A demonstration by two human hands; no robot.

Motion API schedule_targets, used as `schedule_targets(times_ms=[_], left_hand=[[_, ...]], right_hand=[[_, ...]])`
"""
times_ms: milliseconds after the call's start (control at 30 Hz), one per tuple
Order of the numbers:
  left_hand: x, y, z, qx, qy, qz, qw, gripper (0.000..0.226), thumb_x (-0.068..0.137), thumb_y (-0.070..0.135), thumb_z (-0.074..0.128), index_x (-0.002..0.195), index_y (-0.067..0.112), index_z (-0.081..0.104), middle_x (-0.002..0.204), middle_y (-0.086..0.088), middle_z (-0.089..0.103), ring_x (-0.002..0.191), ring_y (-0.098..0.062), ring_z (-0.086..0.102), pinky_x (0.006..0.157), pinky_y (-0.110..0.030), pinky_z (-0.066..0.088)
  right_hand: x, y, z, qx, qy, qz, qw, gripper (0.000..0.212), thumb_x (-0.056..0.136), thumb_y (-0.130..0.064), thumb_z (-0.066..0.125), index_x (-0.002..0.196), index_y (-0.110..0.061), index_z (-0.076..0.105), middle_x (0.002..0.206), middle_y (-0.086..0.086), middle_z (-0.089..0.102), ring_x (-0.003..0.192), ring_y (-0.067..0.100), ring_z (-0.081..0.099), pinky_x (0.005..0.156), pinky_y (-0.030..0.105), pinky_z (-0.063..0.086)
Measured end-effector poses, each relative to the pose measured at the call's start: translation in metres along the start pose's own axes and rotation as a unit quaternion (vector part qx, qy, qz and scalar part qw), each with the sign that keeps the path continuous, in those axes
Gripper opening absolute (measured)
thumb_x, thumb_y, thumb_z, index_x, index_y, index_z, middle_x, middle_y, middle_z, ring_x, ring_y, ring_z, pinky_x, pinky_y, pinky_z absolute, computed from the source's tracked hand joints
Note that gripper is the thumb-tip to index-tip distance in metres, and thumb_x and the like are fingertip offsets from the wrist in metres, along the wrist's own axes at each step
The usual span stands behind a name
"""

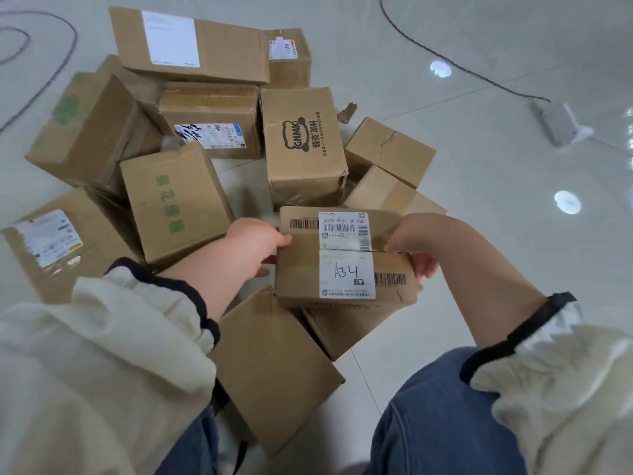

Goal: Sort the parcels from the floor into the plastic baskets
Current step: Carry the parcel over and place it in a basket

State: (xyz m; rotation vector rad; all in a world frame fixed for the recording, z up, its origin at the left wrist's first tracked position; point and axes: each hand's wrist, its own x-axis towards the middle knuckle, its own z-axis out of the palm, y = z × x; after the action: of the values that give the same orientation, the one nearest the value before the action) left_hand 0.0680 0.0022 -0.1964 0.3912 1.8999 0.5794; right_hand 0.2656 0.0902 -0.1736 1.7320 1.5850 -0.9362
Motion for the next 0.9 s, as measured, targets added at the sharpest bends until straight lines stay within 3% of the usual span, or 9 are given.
schedule_targets(times_ms=[167, 267, 333, 400, 467, 567, 700, 833, 900], left_hand=[[-0.003, -0.002, -0.002, -0.006, -0.028, -0.030, 0.999, 0.036, 0.087, 0.020, 0.067, 0.119, 0.010, 0.055, 0.108, -0.009, 0.060, 0.085, -0.028, 0.061, 0.059, -0.038, 0.049], [-0.004, -0.003, -0.002, -0.011, -0.021, -0.054, 0.998, 0.037, 0.087, 0.026, 0.067, 0.115, 0.006, 0.054, 0.094, -0.007, 0.061, 0.069, -0.026, 0.061, 0.052, -0.036, 0.049], [-0.001, -0.004, 0.000, -0.024, -0.008, -0.049, 0.998, 0.037, 0.087, 0.025, 0.067, 0.115, 0.004, 0.054, 0.101, -0.011, 0.062, 0.075, -0.030, 0.062, 0.055, -0.039, 0.052], [0.003, -0.004, 0.002, -0.036, 0.015, -0.039, 0.998, 0.036, 0.087, 0.026, 0.067, 0.114, 0.004, 0.055, 0.107, -0.013, 0.061, 0.087, -0.033, 0.063, 0.066, -0.041, 0.055], [0.008, -0.006, 0.000, -0.031, 0.047, -0.026, 0.998, 0.037, 0.087, 0.030, 0.066, 0.113, 0.006, 0.058, 0.103, -0.013, 0.062, 0.091, -0.032, 0.061, 0.076, -0.042, 0.056], [0.014, -0.007, -0.003, -0.012, 0.079, -0.009, 0.997, 0.039, 0.087, 0.035, 0.065, 0.112, 0.006, 0.060, 0.102, -0.014, 0.064, 0.092, -0.033, 0.062, 0.084, -0.045, 0.055], [0.010, -0.003, -0.008, 0.010, 0.123, 0.007, 0.992, 0.035, 0.087, 0.038, 0.063, 0.103, 0.007, 0.063, 0.081, -0.009, 0.062, 0.068, -0.025, 0.059, 0.059, -0.034, 0.051], [-0.018, 0.010, -0.018, 0.019, 0.167, 0.084, 0.982, 0.015, 0.086, 0.042, 0.062, 0.078, 0.029, 0.063, 0.066, 0.009, 0.056, 0.059, -0.011, 0.052, 0.051, -0.025, 0.038], [-0.042, 0.021, -0.027, 0.007, 0.196, 0.117, 0.974, 0.026, 0.082, 0.047, 0.063, 0.059, 0.036, 0.055, 0.057, 0.018, 0.052, 0.059, -0.002, 0.047, 0.054, -0.022, 0.035]], right_hand=[[0.003, -0.004, 0.002, -0.018, 0.025, -0.005, 1.000, 0.030, 0.095, -0.022, 0.051, 0.073, -0.001, 0.049, 0.064, 0.018, 0.064, 0.062, 0.030, 0.068, 0.061, 0.036, 0.057], [0.003, -0.004, 0.001, 0.004, 0.037, -0.008, 0.999, 0.028, 0.094, -0.023, 0.053, 0.072, -0.005, 0.048, 0.066, 0.015, 0.062, 0.058, 0.026, 0.065, 0.049, 0.030, 0.051], [0.005, -0.004, 0.001, 0.040, 0.027, -0.005, 0.999, 0.021, 0.094, -0.021, 0.054, 0.080, -0.005, 0.049, 0.074, 0.014, 0.063, 0.063, 0.025, 0.064, 0.049, 0.030, 0.049], [0.008, -0.006, 0.002, 0.144, -0.023, 0.012, 0.989, 0.013, 0.095, -0.016, 0.053, 0.101, -0.005, 0.051, 0.093, 0.017, 0.065, 0.082, 0.029, 0.066, 0.066, 0.038, 0.055], [0.006, -0.009, 0.001, 0.260, -0.074, 0.038, 0.962, 0.024, 0.095, -0.012, 0.052, 0.117, -0.005, 0.046, 0.110, 0.018, 0.064, 0.100, 0.034, 0.062, 0.090, 0.047, 0.051], [0.004, -0.014, 0.002, 0.304, -0.103, 0.047, 0.946, 0.032, 0.095, -0.009, 0.052, 0.124, -0.005, 0.041, 0.116, 0.019, 0.062, 0.108, 0.036, 0.059, 0.099, 0.051, 0.045], [-0.006, -0.019, 0.002, 0.321, -0.109, 0.036, 0.940, 0.035, 0.094, -0.008, 0.053, 0.126, -0.003, 0.040, 0.119, 0.018, 0.060, 0.109, 0.034, 0.058, 0.098, 0.048, 0.045], [-0.037, -0.015, 0.001, 0.191, 0.011, -0.053, 0.980, 0.025, 0.090, -0.018, 0.059, 0.110, -0.005, 0.052, 0.105, 0.017, 0.066, 0.098, 0.032, 0.065, 0.089, 0.046, 0.053], [-0.059, -0.011, -0.001, 0.248, 0.058, -0.099, 0.962, 0.023, 0.086, -0.016, 0.063, 0.104, -0.011, 0.049, 0.100, 0.009, 0.065, 0.097, 0.025, 0.062, 0.087, 0.043, 0.053]])
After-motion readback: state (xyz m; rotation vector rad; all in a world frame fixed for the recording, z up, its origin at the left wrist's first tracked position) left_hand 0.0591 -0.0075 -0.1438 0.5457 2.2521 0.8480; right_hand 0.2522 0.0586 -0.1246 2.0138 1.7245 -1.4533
